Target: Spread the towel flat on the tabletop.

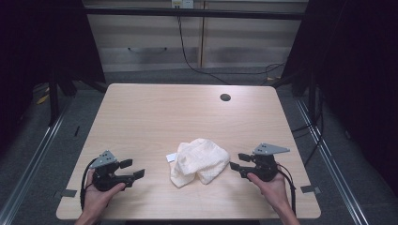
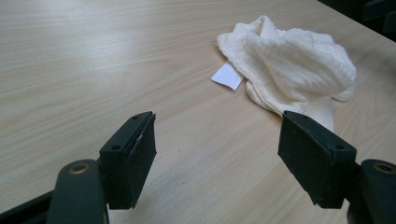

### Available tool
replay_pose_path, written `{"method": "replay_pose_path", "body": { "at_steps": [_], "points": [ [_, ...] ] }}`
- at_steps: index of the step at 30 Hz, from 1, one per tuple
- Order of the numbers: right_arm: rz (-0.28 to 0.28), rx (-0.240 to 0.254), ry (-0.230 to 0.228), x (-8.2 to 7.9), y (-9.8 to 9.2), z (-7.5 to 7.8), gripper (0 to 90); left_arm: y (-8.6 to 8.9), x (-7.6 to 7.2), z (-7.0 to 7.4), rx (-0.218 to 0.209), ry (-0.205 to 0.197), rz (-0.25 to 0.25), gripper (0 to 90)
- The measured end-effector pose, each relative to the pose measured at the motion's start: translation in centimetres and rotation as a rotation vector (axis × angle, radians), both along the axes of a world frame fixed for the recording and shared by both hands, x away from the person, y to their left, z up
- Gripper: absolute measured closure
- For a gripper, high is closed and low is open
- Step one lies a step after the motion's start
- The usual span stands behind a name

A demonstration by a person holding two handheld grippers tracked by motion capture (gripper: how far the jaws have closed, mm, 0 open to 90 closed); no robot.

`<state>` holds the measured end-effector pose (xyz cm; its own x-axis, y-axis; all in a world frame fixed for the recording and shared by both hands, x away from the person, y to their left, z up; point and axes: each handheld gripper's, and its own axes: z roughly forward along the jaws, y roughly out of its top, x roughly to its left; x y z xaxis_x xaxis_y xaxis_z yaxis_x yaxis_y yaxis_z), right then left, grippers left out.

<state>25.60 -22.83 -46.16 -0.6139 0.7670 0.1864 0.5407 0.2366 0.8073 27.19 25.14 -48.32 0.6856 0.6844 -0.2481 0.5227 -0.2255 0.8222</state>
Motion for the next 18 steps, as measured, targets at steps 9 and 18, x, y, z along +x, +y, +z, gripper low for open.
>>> {"method": "replay_pose_path", "body": {
  "at_steps": [9, 18],
  "points": [
    [0.139, -0.001, 0.051, 3.3, 3.9, 1.4, 48.4, 0.1, -0.1, 0.2, 0.001, -0.009, -0.005, 27.5],
    [0.234, -0.042, 0.092, 6.1, 7.2, 0.0, 51.8, 0.0, 0.2, -0.1, 0.018, -0.001, -0.011, 27.5]
  ]
}}
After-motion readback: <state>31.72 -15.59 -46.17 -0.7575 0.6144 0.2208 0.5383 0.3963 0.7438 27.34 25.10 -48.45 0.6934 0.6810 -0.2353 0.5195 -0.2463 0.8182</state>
